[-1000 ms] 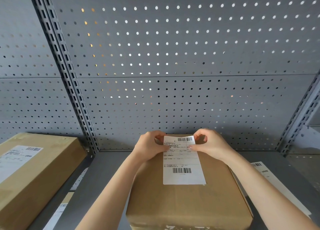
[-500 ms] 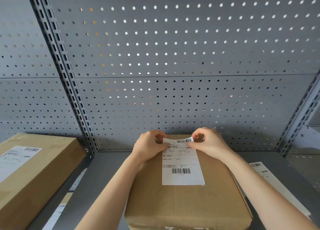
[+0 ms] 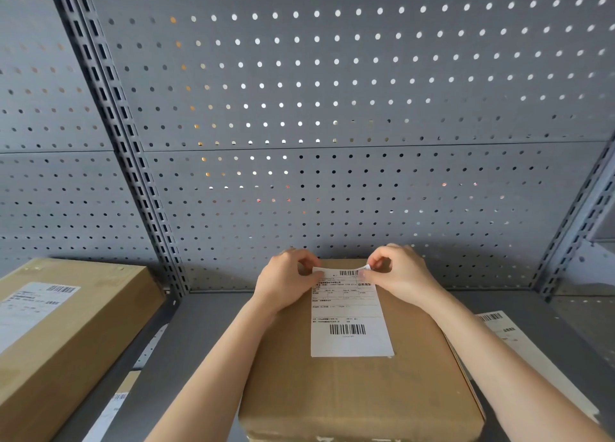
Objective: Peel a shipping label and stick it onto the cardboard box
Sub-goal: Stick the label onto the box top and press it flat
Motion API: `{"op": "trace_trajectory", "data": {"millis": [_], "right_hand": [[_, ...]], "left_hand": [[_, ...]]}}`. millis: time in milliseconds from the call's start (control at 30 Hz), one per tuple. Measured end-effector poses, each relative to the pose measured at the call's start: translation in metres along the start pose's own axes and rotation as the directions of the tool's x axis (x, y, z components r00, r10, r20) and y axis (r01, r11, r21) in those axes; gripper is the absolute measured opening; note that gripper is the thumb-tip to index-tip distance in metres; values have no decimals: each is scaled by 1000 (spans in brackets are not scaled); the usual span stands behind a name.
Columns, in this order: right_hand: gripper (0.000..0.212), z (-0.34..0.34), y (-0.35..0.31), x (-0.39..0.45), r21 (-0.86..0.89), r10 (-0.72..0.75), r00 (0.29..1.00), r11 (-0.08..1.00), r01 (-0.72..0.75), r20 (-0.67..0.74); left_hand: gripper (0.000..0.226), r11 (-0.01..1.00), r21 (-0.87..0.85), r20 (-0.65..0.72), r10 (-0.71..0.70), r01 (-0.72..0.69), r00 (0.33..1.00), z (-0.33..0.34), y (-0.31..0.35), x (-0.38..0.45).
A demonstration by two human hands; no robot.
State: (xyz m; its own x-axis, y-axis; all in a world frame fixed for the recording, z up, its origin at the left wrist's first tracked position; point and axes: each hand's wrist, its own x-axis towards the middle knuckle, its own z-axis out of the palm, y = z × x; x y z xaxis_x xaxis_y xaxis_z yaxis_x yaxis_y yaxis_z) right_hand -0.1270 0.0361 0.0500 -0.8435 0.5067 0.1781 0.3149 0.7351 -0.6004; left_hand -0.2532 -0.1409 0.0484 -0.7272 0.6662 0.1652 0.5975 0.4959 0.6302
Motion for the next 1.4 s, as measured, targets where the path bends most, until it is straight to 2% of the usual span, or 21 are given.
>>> {"op": "trace_trajectory", "data": {"millis": [233, 600, 867, 967, 1067, 1200, 1300, 1400], "right_hand": [[11, 5, 1, 3, -44, 6, 999, 999, -8, -48], [9, 5, -1, 4, -105, -8, 999, 994, 3, -47], [23, -3, -9, -5, -122, -57, 998, 991, 55, -17], [37, -3, -19, -18, -182, -121, 988, 974, 136, 92], [51, 2, -32, -31, -245, -180, 957, 941, 235, 227], [56, 12, -39, -37, -291, -193, 930, 912, 288, 313], [55, 16, -37, -38, -326, -177, 928, 901, 287, 326], [55, 19, -34, -38, -341, -173, 929, 895, 287, 327]], "left_hand": [[11, 999, 50, -48, 23, -20, 999, 3, -1, 1], [14, 993, 114, -117, 48, -34, 992, 5, 0, 2], [18, 990, 113, -160, 97, -79, 982, 5, 4, -3], [27, 976, 121, -106, 196, -182, 975, 8, 11, -12], [37, 952, 134, 6, 278, -276, 961, 11, 22, -20], [47, 957, 88, 186, 256, -276, 949, 16, 27, -25], [51, 940, 199, 273, 217, -276, 937, 20, 23, -26], [53, 926, 259, 288, 197, -274, 937, 21, 23, -28]]}}
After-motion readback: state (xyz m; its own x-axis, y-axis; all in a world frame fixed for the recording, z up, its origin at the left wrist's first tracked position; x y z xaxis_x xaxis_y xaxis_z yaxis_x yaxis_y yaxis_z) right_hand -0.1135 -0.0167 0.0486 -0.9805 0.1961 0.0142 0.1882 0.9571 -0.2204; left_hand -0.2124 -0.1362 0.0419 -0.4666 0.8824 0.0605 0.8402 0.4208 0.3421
